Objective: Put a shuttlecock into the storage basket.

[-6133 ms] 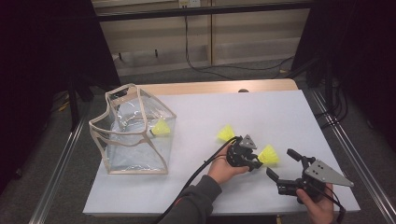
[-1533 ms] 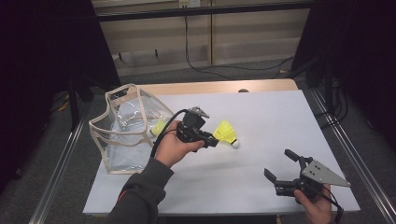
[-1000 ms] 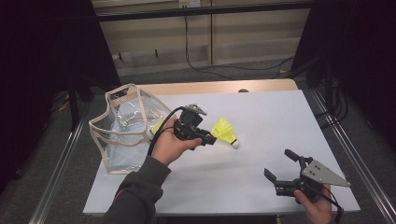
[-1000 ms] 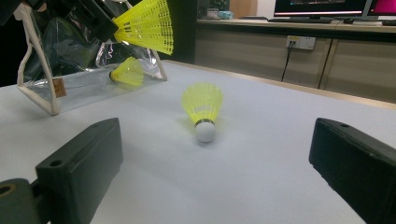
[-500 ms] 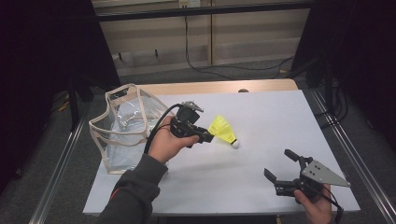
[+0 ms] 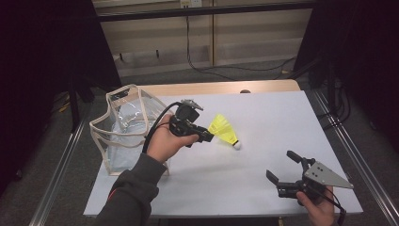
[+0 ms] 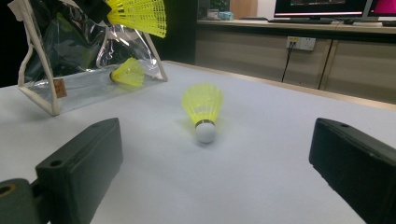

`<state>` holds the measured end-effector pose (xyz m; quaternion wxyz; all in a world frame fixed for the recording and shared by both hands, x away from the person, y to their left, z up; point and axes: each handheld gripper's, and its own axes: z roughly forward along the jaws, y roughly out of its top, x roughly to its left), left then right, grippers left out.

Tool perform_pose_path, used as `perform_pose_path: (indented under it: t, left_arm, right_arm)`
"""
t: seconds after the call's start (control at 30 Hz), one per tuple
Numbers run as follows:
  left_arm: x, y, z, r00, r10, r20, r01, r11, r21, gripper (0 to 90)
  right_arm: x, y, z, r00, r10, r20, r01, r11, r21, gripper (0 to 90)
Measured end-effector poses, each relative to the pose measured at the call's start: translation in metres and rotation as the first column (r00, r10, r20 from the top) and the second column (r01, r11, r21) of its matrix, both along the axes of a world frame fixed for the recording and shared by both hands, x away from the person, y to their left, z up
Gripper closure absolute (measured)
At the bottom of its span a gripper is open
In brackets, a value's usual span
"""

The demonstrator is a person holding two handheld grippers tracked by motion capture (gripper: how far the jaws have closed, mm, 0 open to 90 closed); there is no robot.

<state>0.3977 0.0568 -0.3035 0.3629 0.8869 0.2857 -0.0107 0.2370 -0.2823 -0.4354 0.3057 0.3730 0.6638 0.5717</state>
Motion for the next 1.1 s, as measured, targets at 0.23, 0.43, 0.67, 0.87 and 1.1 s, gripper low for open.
perform_pose_path:
  t: [0.23, 0.43, 0.67, 0.87, 1.1]
  left_arm:
    - [0.001, 0.004, 0.005, 1.0, 0.007, -0.003, -0.007, 0.9999, 0.015, 64.8]
    - [0.001, 0.007, 0.009, 0.9999, 0.014, -0.009, -0.014, 0.9997, 0.018, 64.8]
    - [0.002, 0.011, 0.018, 0.9999, 0.009, -0.007, -0.009, 0.9997, 0.022, 64.8]
    - [0.002, 0.013, 0.024, 0.9997, 0.026, -0.004, -0.026, 0.9995, 0.015, 64.8]
    - [0.004, 0.016, 0.029, 0.9998, 0.018, 0.001, -0.018, 0.9994, 0.029, 64.8]
  right_arm:
    - [0.0, 0.0, 0.0, 1.0, 0.0, -0.001, 0.0, 1.0, 0.001, 2.6]
    - [0.0, 0.001, 0.0, 1.0, 0.002, -0.001, -0.002, 1.0, 0.0, 2.6]
    - [0.0, 0.001, 0.0, 1.0, 0.002, -0.002, -0.002, 1.0, 0.001, 2.6]
    - [0.0, 0.001, 0.0, 1.0, 0.002, -0.002, -0.002, 1.0, 0.001, 2.6]
    - [0.0, 0.001, 0.0, 1.0, 0.003, -0.001, -0.003, 1.0, -0.001, 2.6]
